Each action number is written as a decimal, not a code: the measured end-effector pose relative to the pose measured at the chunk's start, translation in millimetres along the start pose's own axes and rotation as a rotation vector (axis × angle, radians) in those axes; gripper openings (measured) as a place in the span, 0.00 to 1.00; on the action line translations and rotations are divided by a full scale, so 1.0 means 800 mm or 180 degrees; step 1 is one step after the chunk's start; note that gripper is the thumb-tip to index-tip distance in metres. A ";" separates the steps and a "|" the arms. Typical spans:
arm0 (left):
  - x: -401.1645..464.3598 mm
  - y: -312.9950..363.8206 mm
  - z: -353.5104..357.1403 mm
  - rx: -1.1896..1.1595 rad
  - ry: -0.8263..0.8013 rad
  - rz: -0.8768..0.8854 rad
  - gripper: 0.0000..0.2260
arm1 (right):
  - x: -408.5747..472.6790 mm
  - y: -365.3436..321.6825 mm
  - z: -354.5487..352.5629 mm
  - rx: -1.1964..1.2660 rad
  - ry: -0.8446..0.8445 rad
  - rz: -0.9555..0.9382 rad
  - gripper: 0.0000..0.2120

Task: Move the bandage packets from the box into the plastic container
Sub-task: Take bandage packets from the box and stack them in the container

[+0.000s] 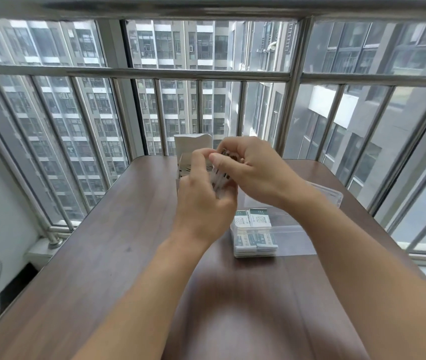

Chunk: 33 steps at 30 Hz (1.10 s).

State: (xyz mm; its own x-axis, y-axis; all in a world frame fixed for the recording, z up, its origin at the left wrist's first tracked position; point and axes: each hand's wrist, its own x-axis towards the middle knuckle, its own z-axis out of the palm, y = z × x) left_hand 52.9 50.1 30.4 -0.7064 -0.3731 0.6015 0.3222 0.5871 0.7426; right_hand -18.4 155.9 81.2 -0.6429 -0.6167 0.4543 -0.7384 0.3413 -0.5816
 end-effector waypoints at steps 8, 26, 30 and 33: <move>0.003 -0.002 -0.001 -0.0443 -0.0267 -0.0290 0.17 | -0.001 -0.006 -0.008 0.0620 -0.0399 0.0155 0.17; 0.000 0.007 -0.001 -0.1623 -0.0778 -0.0723 0.12 | 0.001 0.008 -0.009 0.0470 -0.0316 0.0069 0.03; 0.001 0.005 0.000 -0.1637 -0.0777 -0.0770 0.14 | 0.002 0.012 -0.010 0.0435 -0.0137 0.0187 0.04; 0.000 0.004 0.001 -0.1703 -0.0850 -0.0752 0.17 | -0.003 0.016 -0.023 0.0853 -0.0787 0.0399 0.08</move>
State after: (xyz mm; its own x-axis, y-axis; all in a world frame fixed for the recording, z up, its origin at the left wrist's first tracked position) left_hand 53.7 52.6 32.3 -0.9071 -0.2163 0.3611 0.3600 0.0456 0.9318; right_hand -30.3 175.1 85.0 -0.6322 -0.7455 0.2112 -0.5568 0.2475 -0.7929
